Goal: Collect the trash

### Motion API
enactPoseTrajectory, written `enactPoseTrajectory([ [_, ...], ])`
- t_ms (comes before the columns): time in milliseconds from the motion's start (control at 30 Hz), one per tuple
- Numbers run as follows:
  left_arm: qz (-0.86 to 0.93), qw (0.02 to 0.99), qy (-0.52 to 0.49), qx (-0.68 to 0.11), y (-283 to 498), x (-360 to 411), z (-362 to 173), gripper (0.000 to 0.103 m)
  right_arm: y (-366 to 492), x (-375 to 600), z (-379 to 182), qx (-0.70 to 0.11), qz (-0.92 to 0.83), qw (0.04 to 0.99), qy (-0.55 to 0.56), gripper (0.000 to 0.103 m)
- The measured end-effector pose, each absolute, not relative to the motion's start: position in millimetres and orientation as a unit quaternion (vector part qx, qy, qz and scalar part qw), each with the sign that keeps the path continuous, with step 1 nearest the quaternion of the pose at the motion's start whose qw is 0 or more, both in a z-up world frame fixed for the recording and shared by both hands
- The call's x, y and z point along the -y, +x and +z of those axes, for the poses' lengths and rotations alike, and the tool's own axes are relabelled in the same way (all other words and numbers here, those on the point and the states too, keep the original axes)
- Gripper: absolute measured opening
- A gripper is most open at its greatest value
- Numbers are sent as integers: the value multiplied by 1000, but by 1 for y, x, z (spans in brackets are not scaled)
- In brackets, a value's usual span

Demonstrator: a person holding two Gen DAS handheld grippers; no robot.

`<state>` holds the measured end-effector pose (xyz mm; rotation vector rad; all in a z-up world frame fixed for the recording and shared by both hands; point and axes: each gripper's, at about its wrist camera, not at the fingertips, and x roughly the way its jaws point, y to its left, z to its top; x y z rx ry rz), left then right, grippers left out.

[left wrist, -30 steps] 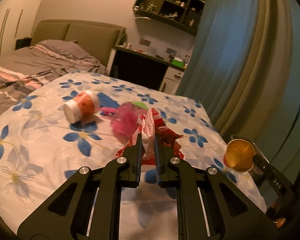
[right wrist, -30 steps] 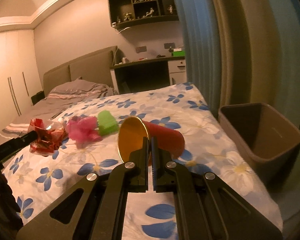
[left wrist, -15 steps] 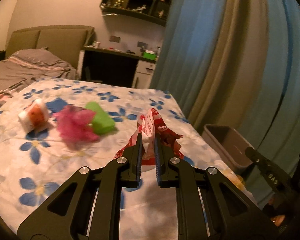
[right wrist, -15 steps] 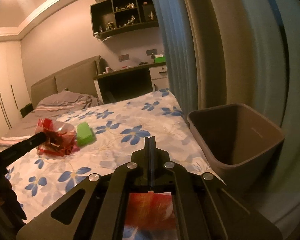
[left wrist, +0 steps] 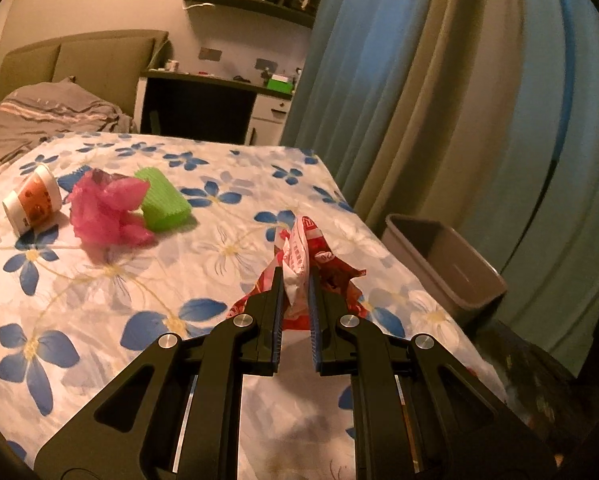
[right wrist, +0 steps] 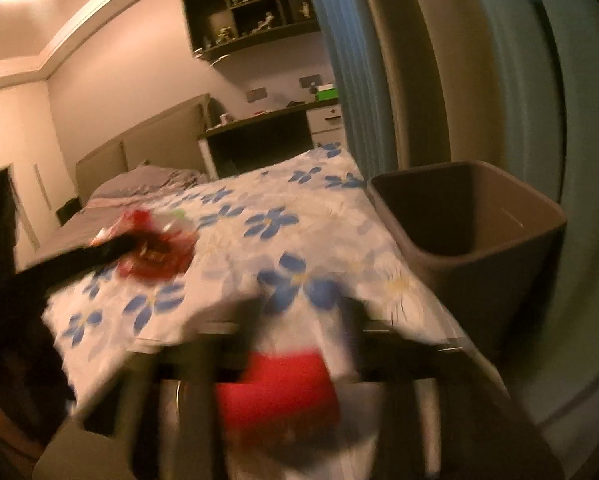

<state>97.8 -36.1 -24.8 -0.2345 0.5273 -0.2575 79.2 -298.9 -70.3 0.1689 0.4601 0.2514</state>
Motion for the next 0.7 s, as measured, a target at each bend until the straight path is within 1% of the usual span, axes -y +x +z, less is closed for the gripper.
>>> enactPoseTrajectory([
  [100,-130,950,-114,-259,94,36,-27,11,50,303,-72,-223,126,965,52,53],
  [167,-133,950,-117,-257,92,36,-26,10,42,306,-74,-233,133,962,51,54],
  [200,-134,951,-117,-253,90,36,-25,11,38,306,-77,-244,143,957,58,60],
  [267,-137,951,-120,-249,86,36,-23,10,34,301,-82,-260,152,952,60,66],
  [300,-138,951,-121,-248,84,35,-21,11,32,299,-83,-261,154,951,60,75],
  [367,-137,952,-121,-245,79,31,-19,11,25,291,-84,-256,160,952,57,85],
  [500,-134,954,-125,-236,70,22,-14,11,32,273,-93,-269,153,950,28,87],
  [700,-129,957,-130,-223,57,7,-7,11,53,266,-101,-285,150,946,36,87],
])
